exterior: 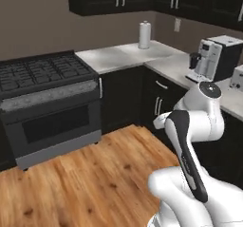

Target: Place the large bottle from the dining counter next to the other large bottle outside the sink, and place the small bottle from the dining counter next to the other small bottle inside the sink.

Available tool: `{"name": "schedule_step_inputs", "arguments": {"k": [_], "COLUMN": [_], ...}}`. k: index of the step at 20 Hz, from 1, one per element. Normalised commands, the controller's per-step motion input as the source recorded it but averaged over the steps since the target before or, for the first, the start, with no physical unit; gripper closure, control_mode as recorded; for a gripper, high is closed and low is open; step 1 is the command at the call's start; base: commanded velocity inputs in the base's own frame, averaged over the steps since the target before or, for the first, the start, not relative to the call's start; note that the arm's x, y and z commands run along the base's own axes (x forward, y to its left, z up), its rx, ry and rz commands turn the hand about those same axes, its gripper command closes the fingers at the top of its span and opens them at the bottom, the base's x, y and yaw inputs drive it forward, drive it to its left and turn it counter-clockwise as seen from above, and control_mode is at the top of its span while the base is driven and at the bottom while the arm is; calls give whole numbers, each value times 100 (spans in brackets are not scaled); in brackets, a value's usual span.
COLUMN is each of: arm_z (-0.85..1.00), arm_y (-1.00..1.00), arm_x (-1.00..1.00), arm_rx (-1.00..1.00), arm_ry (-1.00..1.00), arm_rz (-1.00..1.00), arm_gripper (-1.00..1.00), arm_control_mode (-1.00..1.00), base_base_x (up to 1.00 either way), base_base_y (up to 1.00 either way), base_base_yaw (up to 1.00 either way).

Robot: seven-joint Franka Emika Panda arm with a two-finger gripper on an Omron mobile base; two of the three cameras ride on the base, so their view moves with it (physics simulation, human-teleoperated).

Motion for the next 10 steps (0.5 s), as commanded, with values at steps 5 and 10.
{"name": "schedule_step_inputs", "arguments": {"k": [5, 10], "arm_z": [0, 0], "arm_y": [0, 0], "arm_x": [0, 0], "arm_rx": [0, 0], "arm_ry": [0, 0], "arm_rz": [0, 0], "arm_gripper": [-100, -100], "arm_control_mode": [100, 100], "base_base_x": [8, 8], "base_base_y": [66, 63], "base_base_yaw": [59, 60]}}
